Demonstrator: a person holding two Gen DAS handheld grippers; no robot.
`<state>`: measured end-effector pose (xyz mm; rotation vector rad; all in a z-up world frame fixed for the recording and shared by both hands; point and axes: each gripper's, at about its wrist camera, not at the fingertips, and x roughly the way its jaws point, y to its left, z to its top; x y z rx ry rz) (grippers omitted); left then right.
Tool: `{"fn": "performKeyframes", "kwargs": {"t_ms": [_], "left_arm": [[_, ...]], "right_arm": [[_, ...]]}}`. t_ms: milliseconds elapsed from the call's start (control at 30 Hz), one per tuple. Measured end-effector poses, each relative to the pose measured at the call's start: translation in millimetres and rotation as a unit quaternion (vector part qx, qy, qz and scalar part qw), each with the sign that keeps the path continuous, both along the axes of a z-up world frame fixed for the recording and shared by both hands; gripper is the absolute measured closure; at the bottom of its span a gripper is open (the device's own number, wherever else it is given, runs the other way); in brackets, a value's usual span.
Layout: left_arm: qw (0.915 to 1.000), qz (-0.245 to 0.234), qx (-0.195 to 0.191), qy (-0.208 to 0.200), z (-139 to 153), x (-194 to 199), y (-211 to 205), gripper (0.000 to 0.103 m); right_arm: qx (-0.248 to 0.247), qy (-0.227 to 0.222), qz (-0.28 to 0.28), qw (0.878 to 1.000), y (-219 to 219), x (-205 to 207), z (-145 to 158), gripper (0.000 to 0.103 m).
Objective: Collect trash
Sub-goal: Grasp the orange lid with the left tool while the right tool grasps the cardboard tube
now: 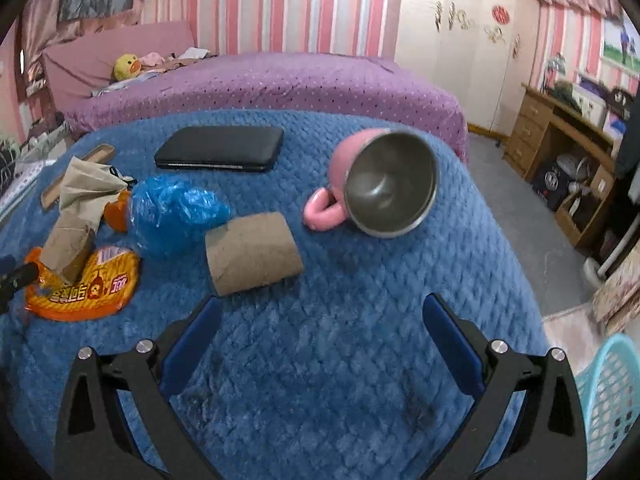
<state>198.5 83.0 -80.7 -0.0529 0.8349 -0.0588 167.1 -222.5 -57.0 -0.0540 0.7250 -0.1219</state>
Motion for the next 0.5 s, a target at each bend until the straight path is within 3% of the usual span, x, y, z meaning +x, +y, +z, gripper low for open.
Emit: {"fn": "performKeyframes", "kwargs": {"t_ms": [267, 500], "left_arm": [[0.9996, -0.026, 0.002, 0.006, -3.8, 0.0, -11.2, 0.063], [0.9998, -0.007, 0.005, -0.017, 9.7, -5.3, -3.8, 0.063]], "right_arm": [[0.006, -0.005, -0.002, 1.0, -9.4, 4.8, 2.0, 0.005], [0.011, 0.002, 0.012, 1.0, -5.9, 5.0, -5.1, 0.005]]}}
